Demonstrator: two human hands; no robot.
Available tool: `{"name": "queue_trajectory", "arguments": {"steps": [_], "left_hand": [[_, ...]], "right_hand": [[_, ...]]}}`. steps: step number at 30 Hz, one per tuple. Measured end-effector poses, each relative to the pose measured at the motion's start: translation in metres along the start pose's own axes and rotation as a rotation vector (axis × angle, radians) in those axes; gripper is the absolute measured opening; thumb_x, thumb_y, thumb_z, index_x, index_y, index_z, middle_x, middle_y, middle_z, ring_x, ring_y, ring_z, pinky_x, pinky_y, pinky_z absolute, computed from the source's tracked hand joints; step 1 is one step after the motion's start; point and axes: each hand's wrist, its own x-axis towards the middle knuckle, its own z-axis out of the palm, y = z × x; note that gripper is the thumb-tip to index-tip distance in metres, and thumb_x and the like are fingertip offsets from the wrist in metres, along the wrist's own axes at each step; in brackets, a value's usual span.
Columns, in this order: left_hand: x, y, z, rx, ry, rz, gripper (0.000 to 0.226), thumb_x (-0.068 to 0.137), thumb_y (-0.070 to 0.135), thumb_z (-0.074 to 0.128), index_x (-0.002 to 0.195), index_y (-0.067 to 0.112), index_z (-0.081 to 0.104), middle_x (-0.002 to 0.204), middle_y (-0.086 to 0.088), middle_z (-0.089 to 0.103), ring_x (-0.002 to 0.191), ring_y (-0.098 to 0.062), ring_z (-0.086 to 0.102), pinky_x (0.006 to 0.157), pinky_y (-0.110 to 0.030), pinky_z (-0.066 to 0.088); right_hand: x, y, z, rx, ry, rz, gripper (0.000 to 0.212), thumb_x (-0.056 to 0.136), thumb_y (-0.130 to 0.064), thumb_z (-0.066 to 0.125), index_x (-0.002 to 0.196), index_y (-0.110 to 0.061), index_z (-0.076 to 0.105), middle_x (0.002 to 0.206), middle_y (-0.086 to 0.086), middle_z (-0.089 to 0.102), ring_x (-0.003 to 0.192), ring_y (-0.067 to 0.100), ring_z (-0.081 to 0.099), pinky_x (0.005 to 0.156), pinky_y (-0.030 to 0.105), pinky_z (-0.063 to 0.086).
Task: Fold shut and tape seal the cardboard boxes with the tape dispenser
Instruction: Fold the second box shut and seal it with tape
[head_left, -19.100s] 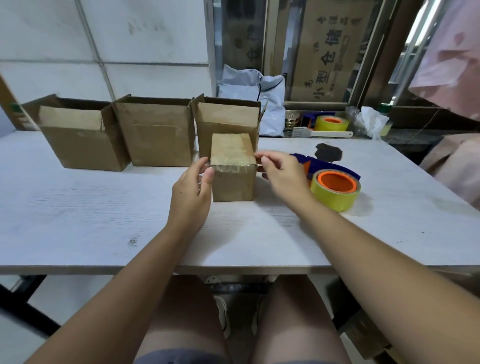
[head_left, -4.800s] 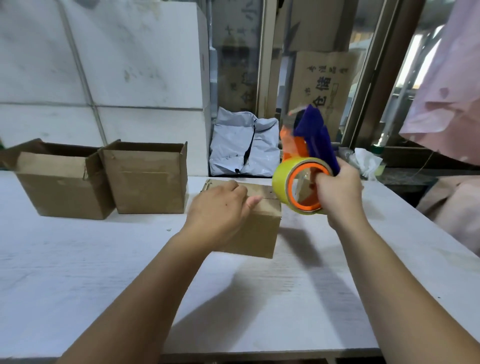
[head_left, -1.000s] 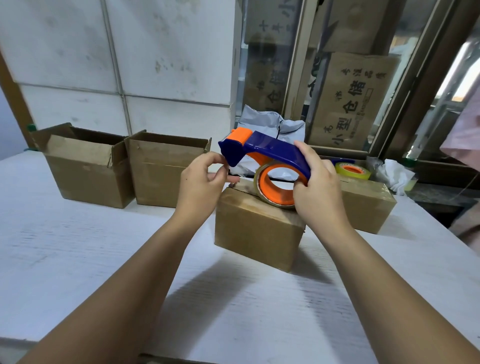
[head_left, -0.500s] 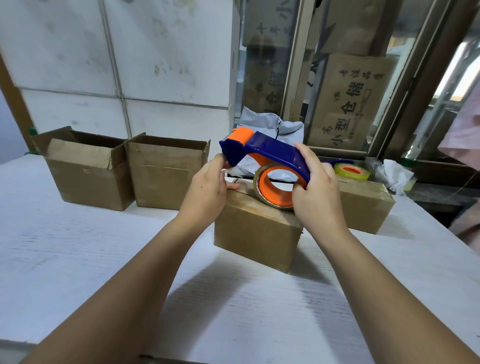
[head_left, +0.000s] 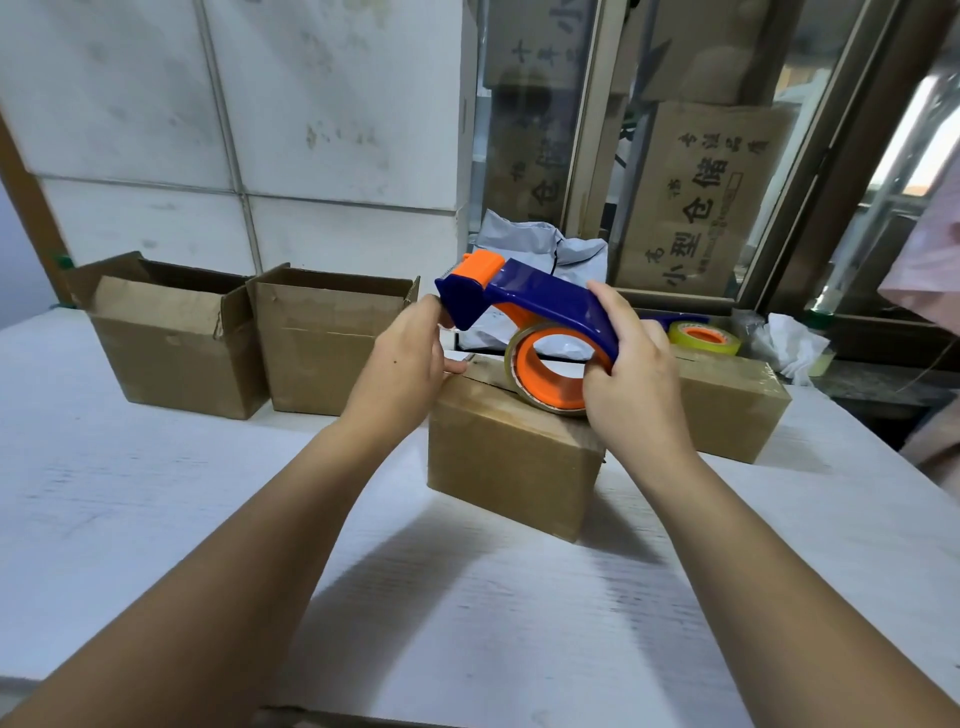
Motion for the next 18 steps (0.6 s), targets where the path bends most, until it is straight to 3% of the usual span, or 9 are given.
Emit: {"name": "queue_trajectory", "arguments": {"steps": [4,7,11,14,18], "left_hand": [[0.001,-0.012,0.001,0.045,0.006,0.171,0.017,0.096,-0.004,0.039,0.096,0.007,0.052,0.1,-0.002,0.05,0.074,-0.01,0.066,0.061,-0.013,0.049],[-0.001,-0.019,0.001,0.075,0.029,0.281,0.015,0.091,-0.009,0.045,0.093,-0.001,0.058,0.106,-0.015,0.057,0.079,-0.017,0.066,0.061,-0.005,0.046],[-0.011,-0.022,0.003,0.024,0.092,0.231,0.014,0.092,-0.01,0.047,0.094,-0.003,0.06,0.112,-0.017,0.061,0.078,-0.005,0.062,0.067,-0.005,0.046],[-0.013,-0.022,0.003,0.019,0.058,0.167,0.016,0.093,-0.008,0.045,0.094,-0.002,0.059,0.115,-0.013,0.064,0.084,-0.006,0.063,0.071,-0.005,0.045],[-0.013,-0.024,0.001,0.006,0.03,0.175,0.016,0.091,-0.009,0.045,0.092,-0.001,0.059,0.114,-0.013,0.066,0.091,-0.02,0.069,0.077,-0.024,0.054]], "right_hand": [[0.0,0.0,-0.001,0.0,-0.006,0.0,0.07,0.091,0.001,0.052,0.145,-0.036,0.029,0.132,0.001,0.04,0.105,0.006,0.034,0.092,0.028,0.044],[0.001,0.001,-0.001,0.003,-0.009,0.004,0.07,0.091,0.001,0.052,0.145,-0.037,0.028,0.132,0.001,0.04,0.105,0.006,0.034,0.092,0.028,0.044],[0.0,0.001,0.0,-0.014,-0.011,0.0,0.07,0.091,0.0,0.052,0.145,-0.037,0.028,0.132,0.0,0.04,0.106,0.006,0.034,0.09,0.025,0.043],[0.001,-0.001,0.0,-0.029,-0.015,-0.007,0.07,0.091,0.0,0.051,0.145,-0.037,0.029,0.131,0.001,0.04,0.106,0.006,0.035,0.091,0.026,0.043],[0.004,-0.004,-0.003,-0.062,-0.062,-0.025,0.069,0.09,0.0,0.049,0.145,-0.038,0.029,0.129,0.002,0.04,0.109,0.012,0.041,0.089,0.024,0.038]]}}
